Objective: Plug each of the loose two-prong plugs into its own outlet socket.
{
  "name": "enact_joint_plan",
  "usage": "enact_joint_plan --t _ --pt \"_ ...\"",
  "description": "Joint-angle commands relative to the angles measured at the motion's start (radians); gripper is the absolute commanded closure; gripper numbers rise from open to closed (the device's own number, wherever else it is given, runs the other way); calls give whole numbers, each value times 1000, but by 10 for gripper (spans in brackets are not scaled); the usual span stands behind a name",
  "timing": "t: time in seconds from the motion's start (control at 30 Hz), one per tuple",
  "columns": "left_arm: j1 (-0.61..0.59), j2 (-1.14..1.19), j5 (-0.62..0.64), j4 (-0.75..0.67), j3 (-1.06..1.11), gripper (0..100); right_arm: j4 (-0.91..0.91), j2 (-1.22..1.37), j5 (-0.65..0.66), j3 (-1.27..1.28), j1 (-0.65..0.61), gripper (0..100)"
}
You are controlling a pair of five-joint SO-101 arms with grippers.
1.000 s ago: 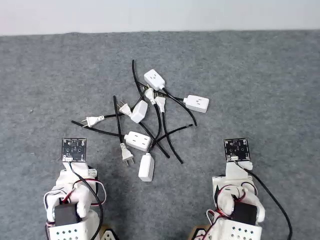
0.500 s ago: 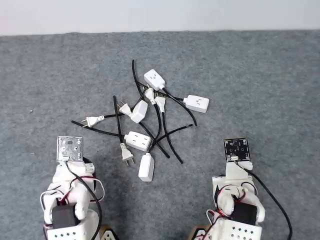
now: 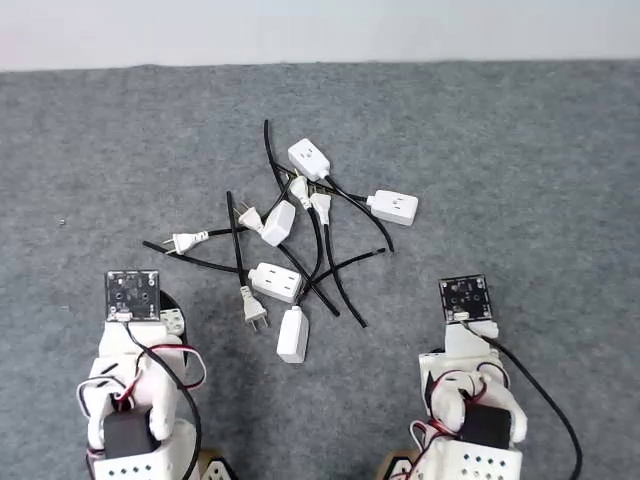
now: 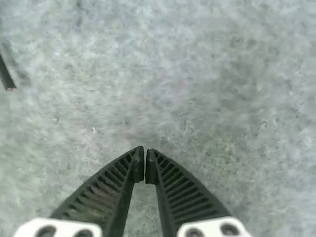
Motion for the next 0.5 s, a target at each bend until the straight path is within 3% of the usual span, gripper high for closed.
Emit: enact_joint_plan --t 0.0,0.17,0.47 --pt "-11 -17 -9 9 -39 964 -59 -2 23 -26 18 986" --pt "-5 12 44 141 -166 856 -191 -1 269 -35 16 991" --pt "95 516 -14 204 -487 878 -148 8 77 -209 -5 987"
